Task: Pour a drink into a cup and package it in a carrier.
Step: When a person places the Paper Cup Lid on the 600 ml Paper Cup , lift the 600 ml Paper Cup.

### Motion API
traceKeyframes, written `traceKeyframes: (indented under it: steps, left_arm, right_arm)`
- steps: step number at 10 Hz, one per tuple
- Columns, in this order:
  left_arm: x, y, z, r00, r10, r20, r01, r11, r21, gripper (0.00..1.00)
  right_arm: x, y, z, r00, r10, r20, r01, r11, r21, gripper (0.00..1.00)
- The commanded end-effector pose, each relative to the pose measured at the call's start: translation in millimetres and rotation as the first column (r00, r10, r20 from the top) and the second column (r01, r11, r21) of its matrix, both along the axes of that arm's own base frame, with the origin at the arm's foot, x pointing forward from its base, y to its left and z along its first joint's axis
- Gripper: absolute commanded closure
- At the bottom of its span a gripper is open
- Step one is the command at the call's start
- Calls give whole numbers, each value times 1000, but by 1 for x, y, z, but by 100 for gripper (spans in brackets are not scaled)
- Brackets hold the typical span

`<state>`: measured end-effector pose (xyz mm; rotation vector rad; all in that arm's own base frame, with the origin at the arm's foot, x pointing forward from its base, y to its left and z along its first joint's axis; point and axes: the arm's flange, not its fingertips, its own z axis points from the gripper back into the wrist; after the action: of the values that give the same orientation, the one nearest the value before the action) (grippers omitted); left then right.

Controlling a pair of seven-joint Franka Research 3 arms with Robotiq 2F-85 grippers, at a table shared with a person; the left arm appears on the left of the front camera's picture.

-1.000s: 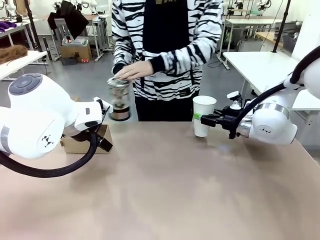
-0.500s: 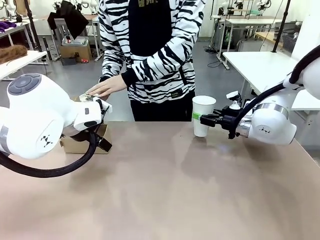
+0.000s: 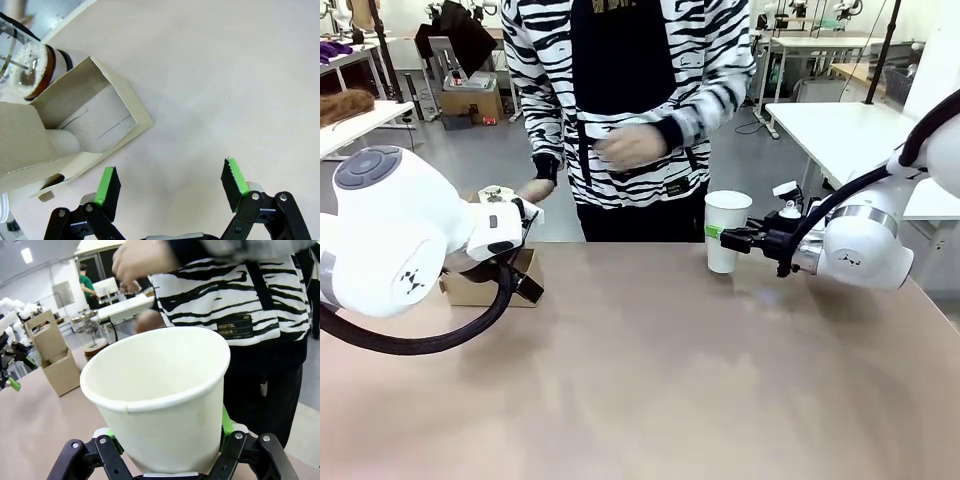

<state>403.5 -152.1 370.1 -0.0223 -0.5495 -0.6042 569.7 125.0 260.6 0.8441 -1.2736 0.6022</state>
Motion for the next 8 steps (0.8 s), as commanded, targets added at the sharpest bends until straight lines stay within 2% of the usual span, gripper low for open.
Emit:
traceKeyframes:
  steps: [1, 8]
  left_arm:
    - [0, 0, 0, 1000, 0, 0, 0, 1000, -2, 0]
    - [0, 0, 0, 1000, 0, 0, 0, 1000, -2, 0]
  right_arm:
    - [0, 2, 4, 1000, -4, 2, 4, 1000, 1, 20]
    - [0, 2, 4, 1000, -4, 2, 4, 1000, 1, 20]
